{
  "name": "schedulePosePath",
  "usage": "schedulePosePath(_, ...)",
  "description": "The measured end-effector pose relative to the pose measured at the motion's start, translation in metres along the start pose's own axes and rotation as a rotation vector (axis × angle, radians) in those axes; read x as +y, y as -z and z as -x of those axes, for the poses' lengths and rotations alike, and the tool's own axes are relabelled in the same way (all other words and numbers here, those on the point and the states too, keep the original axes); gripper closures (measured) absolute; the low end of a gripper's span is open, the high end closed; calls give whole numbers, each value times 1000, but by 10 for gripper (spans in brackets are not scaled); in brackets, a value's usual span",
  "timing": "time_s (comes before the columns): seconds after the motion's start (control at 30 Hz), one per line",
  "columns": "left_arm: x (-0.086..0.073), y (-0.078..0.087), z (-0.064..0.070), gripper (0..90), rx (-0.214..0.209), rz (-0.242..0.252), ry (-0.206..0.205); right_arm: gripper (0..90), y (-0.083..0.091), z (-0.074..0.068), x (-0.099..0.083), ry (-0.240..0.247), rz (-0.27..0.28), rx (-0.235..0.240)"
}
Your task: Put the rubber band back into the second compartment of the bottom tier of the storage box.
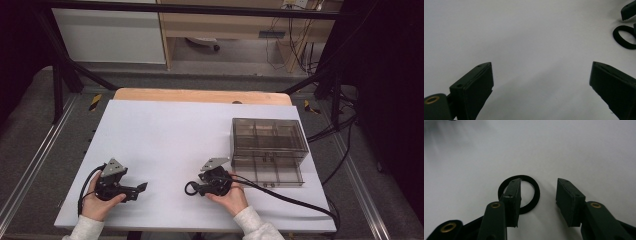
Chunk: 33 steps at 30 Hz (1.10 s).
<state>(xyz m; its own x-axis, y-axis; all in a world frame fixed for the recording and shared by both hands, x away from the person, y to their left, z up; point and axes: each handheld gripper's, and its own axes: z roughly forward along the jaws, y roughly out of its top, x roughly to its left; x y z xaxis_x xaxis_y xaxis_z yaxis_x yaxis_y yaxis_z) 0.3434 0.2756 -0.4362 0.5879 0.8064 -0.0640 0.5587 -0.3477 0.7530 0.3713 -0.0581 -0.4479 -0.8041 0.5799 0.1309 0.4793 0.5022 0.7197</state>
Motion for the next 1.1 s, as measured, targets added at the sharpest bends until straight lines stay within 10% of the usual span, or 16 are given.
schedulePosePath(1.1, 0, 0, 1, 53, 6, -3, -8, 815, -1, 0, -1, -47, -32, 14)
